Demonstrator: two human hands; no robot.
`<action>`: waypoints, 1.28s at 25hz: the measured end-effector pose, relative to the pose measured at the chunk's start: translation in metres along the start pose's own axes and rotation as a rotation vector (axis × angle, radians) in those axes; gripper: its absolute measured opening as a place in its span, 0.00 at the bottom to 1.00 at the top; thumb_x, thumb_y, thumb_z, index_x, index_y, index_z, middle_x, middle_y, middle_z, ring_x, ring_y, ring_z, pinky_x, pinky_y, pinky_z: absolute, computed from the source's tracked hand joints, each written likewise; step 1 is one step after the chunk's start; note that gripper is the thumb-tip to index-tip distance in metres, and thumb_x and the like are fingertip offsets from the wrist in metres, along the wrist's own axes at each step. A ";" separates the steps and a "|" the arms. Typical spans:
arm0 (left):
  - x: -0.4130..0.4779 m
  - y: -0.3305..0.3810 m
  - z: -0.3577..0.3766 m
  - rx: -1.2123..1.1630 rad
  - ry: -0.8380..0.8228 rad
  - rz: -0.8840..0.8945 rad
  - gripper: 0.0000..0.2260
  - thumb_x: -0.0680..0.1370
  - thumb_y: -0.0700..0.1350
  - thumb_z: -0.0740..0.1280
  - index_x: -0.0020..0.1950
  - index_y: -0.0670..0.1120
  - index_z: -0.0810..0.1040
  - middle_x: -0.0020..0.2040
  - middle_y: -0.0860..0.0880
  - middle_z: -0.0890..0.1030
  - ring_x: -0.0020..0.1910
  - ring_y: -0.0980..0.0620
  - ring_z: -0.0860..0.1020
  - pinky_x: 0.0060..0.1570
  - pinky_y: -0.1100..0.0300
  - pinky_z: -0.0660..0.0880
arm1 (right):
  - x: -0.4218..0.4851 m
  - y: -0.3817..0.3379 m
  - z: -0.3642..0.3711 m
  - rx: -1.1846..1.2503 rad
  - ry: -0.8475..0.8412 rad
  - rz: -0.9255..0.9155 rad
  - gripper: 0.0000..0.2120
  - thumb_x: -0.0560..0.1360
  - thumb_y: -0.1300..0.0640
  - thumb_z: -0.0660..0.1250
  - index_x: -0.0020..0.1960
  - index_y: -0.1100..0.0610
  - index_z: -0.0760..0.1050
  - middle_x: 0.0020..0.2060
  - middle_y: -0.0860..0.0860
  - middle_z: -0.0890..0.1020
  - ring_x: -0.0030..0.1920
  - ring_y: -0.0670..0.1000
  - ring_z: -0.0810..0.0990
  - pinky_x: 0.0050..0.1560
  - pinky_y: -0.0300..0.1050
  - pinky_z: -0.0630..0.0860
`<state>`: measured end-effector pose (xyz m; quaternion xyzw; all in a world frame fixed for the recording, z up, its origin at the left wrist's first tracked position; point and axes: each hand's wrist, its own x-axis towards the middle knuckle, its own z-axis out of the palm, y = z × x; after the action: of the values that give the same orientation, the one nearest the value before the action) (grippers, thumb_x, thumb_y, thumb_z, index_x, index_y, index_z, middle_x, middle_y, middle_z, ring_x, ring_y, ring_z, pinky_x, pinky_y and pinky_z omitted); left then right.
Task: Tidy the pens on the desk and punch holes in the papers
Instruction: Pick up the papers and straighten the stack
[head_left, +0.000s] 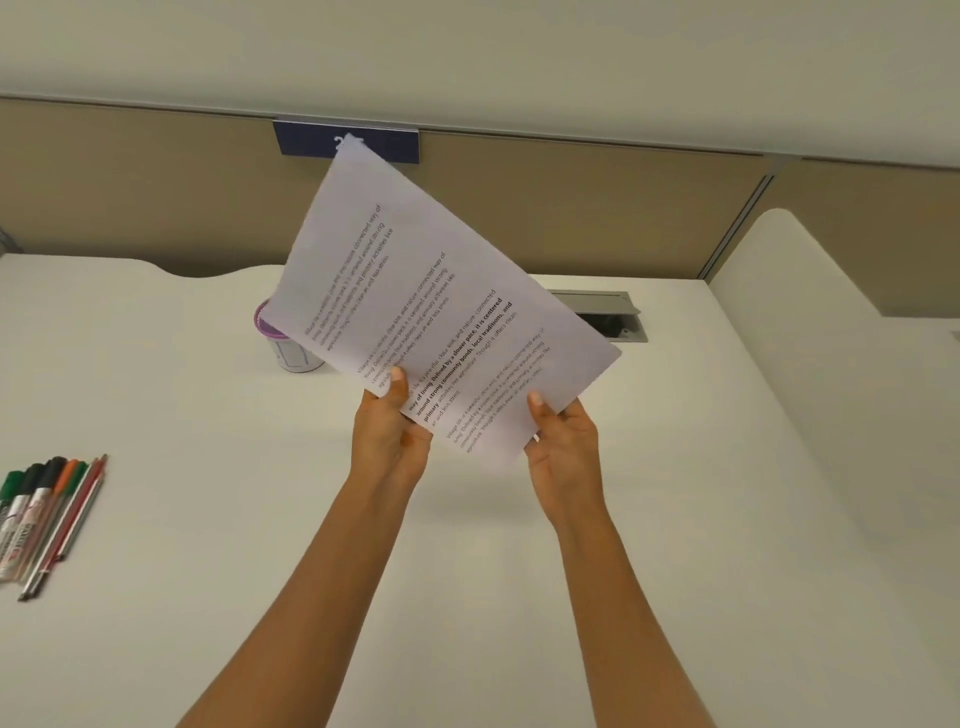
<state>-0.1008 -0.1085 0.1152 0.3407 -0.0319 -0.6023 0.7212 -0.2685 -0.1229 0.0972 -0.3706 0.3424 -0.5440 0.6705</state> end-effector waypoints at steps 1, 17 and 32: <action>0.000 0.000 -0.002 0.017 -0.004 -0.007 0.14 0.81 0.39 0.61 0.66 0.47 0.74 0.62 0.44 0.81 0.60 0.44 0.80 0.60 0.43 0.75 | 0.002 -0.004 0.000 0.027 0.041 -0.017 0.13 0.77 0.63 0.66 0.58 0.50 0.80 0.57 0.51 0.84 0.59 0.51 0.81 0.54 0.44 0.79; 0.009 0.077 -0.085 0.852 -0.242 0.178 0.10 0.71 0.42 0.71 0.51 0.49 0.84 0.50 0.52 0.86 0.51 0.53 0.83 0.49 0.65 0.79 | -0.001 -0.015 -0.066 -0.339 0.053 0.080 0.12 0.71 0.55 0.71 0.55 0.48 0.81 0.51 0.50 0.85 0.53 0.53 0.83 0.60 0.55 0.78; -0.003 0.067 -0.066 0.551 -0.108 0.039 0.12 0.77 0.47 0.66 0.59 0.50 0.80 0.58 0.49 0.83 0.56 0.51 0.82 0.53 0.49 0.80 | 0.011 -0.066 -0.052 -0.427 0.097 0.058 0.26 0.69 0.49 0.73 0.66 0.50 0.72 0.58 0.48 0.83 0.60 0.52 0.81 0.64 0.54 0.75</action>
<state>-0.0153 -0.0729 0.1016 0.4906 -0.2395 -0.5744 0.6100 -0.3429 -0.1494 0.1278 -0.4675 0.4923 -0.4568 0.5748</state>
